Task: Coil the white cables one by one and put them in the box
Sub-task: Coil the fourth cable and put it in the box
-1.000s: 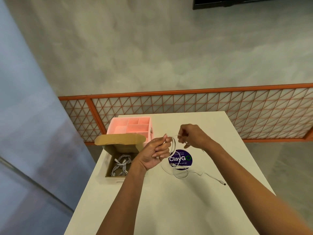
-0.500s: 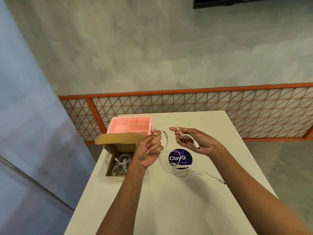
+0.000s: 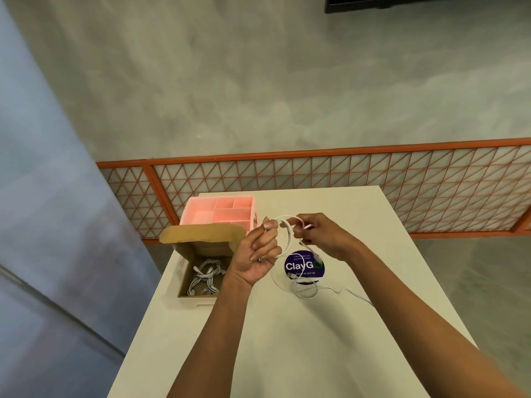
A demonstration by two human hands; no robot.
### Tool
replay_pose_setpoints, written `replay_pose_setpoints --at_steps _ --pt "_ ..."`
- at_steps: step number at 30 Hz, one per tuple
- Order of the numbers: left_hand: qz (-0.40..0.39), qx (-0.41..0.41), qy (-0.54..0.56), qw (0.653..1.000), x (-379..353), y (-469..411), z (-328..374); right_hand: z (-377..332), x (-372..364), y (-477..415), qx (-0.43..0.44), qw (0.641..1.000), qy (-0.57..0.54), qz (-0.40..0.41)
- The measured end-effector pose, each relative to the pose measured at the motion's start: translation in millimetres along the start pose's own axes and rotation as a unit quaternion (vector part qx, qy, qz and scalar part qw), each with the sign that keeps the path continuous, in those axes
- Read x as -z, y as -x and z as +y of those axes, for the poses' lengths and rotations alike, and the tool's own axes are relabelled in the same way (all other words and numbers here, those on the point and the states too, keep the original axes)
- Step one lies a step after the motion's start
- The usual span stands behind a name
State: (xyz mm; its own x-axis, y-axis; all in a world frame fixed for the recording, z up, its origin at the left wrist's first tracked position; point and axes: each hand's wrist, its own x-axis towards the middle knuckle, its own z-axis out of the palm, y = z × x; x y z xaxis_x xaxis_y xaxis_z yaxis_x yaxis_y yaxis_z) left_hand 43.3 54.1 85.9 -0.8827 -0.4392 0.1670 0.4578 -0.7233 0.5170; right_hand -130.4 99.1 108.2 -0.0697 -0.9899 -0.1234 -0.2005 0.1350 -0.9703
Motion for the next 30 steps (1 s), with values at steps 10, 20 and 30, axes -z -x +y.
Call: replay_pose_setpoints --at_steps 10,20,30 --pt "0.013 0.034 -0.052 0.998 7.5 8.9 -3.1 -3.7 0.1 7.0 -0.158 0.920 -0.334 -0.130" --pt "0.180 0.009 -0.189 0.965 6.4 4.0 8.6 -14.2 -0.8 5.2 -0.158 0.945 -0.259 -0.122" --pt "0.210 0.025 -0.266 0.940 -0.2 3.3 10.3 -17.2 -5.9 0.2 -0.131 0.984 -0.123 -0.018"
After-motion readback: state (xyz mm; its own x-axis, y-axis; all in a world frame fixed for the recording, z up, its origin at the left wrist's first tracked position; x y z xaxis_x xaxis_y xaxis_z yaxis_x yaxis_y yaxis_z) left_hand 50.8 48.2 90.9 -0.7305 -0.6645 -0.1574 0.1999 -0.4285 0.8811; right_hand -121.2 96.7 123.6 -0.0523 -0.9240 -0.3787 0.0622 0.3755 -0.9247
